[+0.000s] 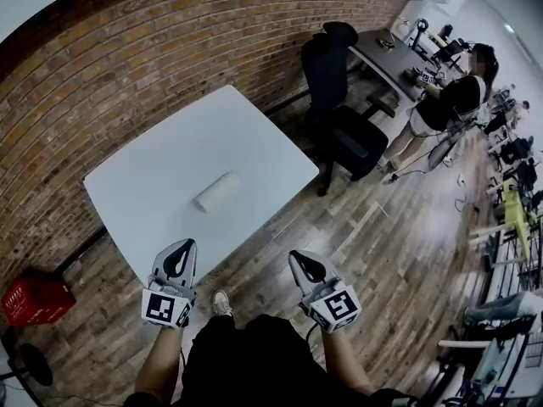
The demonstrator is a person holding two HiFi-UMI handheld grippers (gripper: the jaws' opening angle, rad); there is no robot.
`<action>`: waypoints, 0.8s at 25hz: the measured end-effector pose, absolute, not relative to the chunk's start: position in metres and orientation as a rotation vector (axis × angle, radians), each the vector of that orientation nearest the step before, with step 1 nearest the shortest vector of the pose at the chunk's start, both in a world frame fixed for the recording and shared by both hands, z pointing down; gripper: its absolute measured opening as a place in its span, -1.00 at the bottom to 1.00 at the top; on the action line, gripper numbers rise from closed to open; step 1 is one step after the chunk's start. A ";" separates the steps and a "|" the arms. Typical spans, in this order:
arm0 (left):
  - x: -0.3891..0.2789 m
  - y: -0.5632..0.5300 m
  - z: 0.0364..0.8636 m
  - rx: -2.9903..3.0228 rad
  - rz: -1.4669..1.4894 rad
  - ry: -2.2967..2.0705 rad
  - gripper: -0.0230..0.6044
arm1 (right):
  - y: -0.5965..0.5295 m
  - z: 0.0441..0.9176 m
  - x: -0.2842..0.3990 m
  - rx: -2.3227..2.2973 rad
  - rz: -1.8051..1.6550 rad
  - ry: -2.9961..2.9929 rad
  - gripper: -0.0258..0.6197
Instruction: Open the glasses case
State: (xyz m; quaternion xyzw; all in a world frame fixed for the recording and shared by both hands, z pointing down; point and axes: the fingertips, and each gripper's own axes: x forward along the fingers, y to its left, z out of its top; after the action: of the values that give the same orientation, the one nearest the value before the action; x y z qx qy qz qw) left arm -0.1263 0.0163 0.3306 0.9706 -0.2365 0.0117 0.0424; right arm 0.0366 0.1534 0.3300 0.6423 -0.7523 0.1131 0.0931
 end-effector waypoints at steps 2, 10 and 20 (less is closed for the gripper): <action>-0.118 0.008 0.331 2.964 0.030 -0.701 -0.90 | 0.148 0.327 0.042 1.916 0.338 -2.217 -0.90; -0.089 -0.013 0.337 2.959 0.051 -0.697 -0.90 | 0.120 0.327 0.072 1.913 0.308 -2.237 -0.90; -0.072 -0.051 0.311 2.991 0.091 -0.984 -0.90 | 0.055 0.335 0.117 1.752 0.352 -2.430 -0.90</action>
State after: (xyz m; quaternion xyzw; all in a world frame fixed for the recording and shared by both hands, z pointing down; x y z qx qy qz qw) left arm -0.0719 -0.0515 0.3109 0.9495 -0.3123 0.0290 -0.0044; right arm 0.1166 0.0548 0.3353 0.5797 -0.8040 0.1166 0.0625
